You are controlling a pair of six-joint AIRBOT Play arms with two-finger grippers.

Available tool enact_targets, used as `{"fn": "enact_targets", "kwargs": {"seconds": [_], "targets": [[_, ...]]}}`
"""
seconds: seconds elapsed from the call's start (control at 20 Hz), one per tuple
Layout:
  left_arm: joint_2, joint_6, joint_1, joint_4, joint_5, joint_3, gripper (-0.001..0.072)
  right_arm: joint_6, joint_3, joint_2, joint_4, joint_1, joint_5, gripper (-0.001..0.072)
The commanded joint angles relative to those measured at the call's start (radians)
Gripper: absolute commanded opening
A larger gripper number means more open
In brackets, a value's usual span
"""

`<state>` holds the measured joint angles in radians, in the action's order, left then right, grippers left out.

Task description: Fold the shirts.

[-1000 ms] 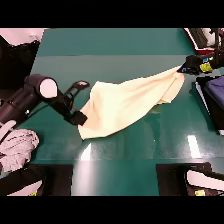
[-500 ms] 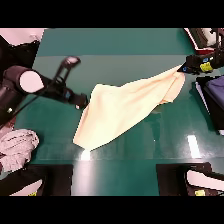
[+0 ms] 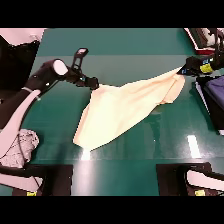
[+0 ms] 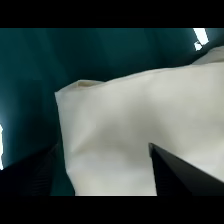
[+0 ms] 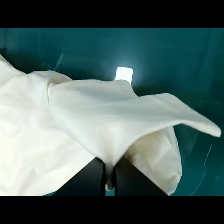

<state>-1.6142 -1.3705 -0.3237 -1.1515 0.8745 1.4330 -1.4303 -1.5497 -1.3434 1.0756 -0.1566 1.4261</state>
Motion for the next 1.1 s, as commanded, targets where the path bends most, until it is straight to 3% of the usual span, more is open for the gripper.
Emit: {"fn": "enact_targets", "kwargs": {"seconds": [0.0,0.05,0.15,0.25,0.4,0.45,0.75,1.05], "targets": [[-0.134,0.036,0.004,0.034,-0.002,0.075,0.0652,0.000,0.000,0.001,0.000,0.001,0.016,0.0025],[-0.143,0.036,0.004,0.032,-0.011,0.075,0.0646,0.000,0.000,0.001,0.000,0.001,0.016,0.0025],[-0.156,0.036,0.004,0.034,-0.020,0.075,0.0479,0.000,0.000,0.001,0.001,0.001,0.014,0.0025],[-0.156,0.035,0.003,0.039,-0.032,0.075,0.0360,0.000,0.000,0.001,0.001,0.001,0.014,0.0025],[-0.156,0.034,0.003,0.042,-0.027,0.072,0.0351,0.000,0.000,0.001,0.000,0.001,0.014,0.0025],[-0.156,0.033,0.003,0.042,-0.019,0.073,0.0019,0.000,0.000,0.001,0.000,0.001,0.014,0.0025],[-0.106,-0.044,0.003,0.053,0.058,0.144,0.0026,0.000,-0.002,0.029,-0.002,0.000,-0.027,0.0025],[0.232,-0.044,0.005,-0.230,0.054,0.400,0.0027,0.004,-0.004,0.275,-0.003,-0.040,-0.262,0.0025]]}}
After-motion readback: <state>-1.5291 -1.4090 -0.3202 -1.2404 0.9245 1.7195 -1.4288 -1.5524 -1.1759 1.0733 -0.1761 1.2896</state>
